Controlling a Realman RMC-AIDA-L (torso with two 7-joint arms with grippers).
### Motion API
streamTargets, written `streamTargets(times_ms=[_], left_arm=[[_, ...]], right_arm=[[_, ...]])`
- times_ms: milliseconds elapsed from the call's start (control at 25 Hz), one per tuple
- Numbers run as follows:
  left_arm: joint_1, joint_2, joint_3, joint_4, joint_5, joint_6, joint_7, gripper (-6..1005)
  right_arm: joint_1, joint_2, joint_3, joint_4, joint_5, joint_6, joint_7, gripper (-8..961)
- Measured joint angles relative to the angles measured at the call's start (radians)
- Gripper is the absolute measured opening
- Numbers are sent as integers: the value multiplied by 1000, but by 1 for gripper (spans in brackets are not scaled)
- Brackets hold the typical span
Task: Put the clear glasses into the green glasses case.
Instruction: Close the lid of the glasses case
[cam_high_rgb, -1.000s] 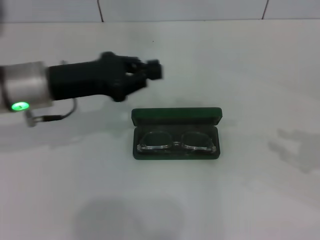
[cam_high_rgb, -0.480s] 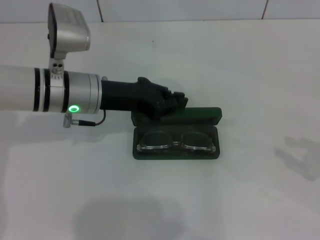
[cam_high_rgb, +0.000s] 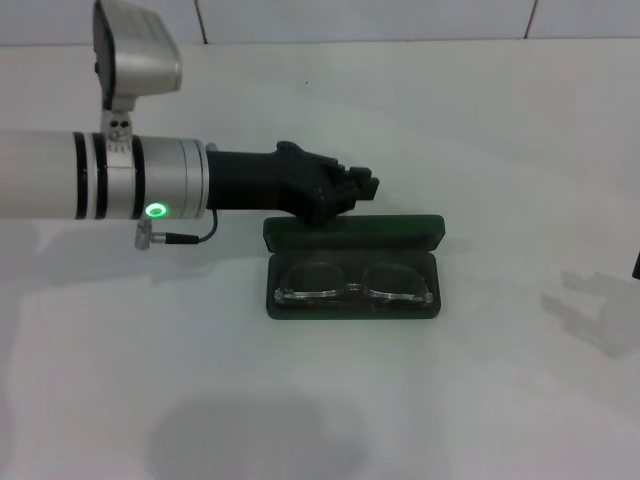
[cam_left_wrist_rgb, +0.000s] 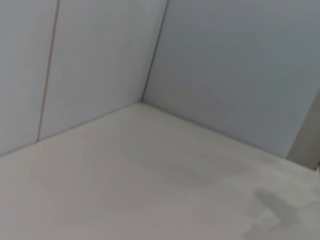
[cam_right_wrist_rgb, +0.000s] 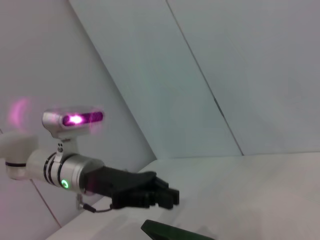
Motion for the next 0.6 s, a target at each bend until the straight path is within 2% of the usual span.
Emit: streamTargets(times_ms=[320, 600], left_arm=[[2, 1, 59, -18, 0, -63, 0, 142], [1, 1, 68, -37, -4, -67, 3, 156]], right_arm=[[8, 0, -4, 35, 0, 1, -31, 461], [7, -2, -4, 53, 0, 4, -41, 462]])
